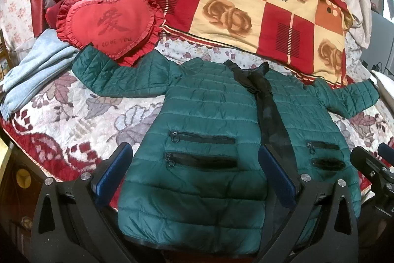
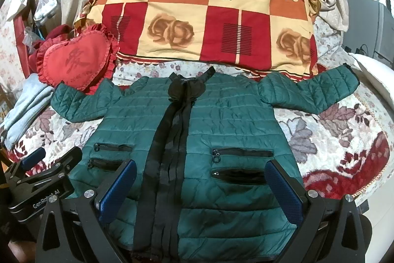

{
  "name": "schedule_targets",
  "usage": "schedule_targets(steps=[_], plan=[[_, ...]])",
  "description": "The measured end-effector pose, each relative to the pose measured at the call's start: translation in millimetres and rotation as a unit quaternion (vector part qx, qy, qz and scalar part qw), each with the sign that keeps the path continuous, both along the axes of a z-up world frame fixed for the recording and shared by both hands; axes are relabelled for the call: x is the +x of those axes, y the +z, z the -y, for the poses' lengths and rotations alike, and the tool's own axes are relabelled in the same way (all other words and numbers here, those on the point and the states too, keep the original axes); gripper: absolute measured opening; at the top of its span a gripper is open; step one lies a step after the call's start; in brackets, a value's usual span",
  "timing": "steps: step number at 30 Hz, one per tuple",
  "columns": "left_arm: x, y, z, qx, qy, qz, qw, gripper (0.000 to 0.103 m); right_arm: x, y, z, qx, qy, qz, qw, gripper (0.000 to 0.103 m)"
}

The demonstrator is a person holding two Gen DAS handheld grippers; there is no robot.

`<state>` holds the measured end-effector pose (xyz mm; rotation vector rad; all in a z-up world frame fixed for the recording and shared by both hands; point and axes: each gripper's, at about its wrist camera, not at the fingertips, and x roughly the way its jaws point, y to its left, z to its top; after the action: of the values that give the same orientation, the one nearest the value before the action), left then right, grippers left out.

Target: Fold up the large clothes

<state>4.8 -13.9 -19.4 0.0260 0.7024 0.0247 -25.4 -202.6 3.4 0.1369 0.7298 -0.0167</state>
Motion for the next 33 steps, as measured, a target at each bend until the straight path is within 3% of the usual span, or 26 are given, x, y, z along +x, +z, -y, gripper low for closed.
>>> schedule_targets(steps=[13,33], plan=[[15,-5,-5,-0.007,0.001,-0.002,1.0000,0.102,16,-1,8,0.001,-0.007,-0.013,1.000,0.103],[84,-6,-42,0.010,0.043,-0.009,0.9990,0.102,99,-8,-9,-0.011,0.018,-0.016,1.000,0.103]])
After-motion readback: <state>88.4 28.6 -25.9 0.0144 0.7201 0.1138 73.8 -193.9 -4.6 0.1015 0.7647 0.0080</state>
